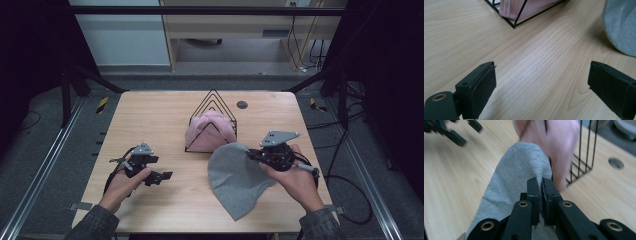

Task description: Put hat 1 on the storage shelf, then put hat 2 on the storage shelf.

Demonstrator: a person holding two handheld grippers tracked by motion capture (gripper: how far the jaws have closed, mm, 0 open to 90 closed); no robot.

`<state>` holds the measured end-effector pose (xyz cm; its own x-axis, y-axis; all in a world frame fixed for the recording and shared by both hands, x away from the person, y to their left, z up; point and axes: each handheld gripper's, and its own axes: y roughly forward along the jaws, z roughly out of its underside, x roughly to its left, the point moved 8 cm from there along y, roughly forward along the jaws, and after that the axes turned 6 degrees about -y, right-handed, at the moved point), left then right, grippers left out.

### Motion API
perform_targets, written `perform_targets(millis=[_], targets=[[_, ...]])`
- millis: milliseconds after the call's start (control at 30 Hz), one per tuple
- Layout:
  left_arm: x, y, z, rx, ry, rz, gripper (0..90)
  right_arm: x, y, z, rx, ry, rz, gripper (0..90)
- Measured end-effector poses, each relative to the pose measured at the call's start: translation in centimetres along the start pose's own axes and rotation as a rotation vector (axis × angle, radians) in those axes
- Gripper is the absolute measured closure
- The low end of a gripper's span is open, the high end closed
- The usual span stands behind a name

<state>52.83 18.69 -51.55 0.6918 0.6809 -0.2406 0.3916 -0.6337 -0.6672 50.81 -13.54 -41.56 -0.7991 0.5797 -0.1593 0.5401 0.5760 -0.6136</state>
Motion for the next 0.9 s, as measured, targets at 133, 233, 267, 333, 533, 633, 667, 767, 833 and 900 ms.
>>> perform_targets(millis=[133,233,267,333,533,633,667,767,833,900], targets=[[-0.3,-0.3,0.1,-0.014,0.011,0.015,8.5,1.2,-0.6,-2.8,-0.047,-0.04,-0.018,85.7],[-0.5,-0.6,0.1,-0.02,0.019,0.024,9.0,2.1,-1.0,-4.9,-0.088,-0.062,-0.035,85.7],[-0.6,-0.8,0.1,-0.022,0.023,0.031,9.0,2.3,-1.1,-5.6,-0.099,-0.071,-0.038,85.7],[-0.7,-0.9,0.2,-0.025,0.028,0.041,9.1,2.9,-1.2,-6.8,-0.117,-0.089,-0.044,85.7],[-1.2,-1.0,0.6,-0.013,0.063,0.078,9.1,3.6,-0.6,-9.5,-0.148,-0.116,-0.055,85.7],[-1.6,-1.1,0.6,-0.01,0.081,0.101,9.1,3.7,-0.1,-10.3,-0.157,-0.114,-0.058,85.8],[-1.7,-1.1,0.6,-0.011,0.088,0.101,9.1,3.8,0.1,-10.6,-0.162,-0.113,-0.061,85.7],[-1.8,-1.1,0.6,-0.016,0.09,0.104,9.1,4.0,0.5,-11.3,-0.168,-0.118,-0.068,85.8],[-1.9,-1.1,0.5,-0.019,0.087,0.103,9.1,4.1,0.6,-11.8,-0.172,-0.122,-0.069,85.8],[-1.9,-1.1,0.5,-0.02,0.088,0.101,9.1,4.2,0.6,-12.3,-0.178,-0.127,-0.072,85.8]])
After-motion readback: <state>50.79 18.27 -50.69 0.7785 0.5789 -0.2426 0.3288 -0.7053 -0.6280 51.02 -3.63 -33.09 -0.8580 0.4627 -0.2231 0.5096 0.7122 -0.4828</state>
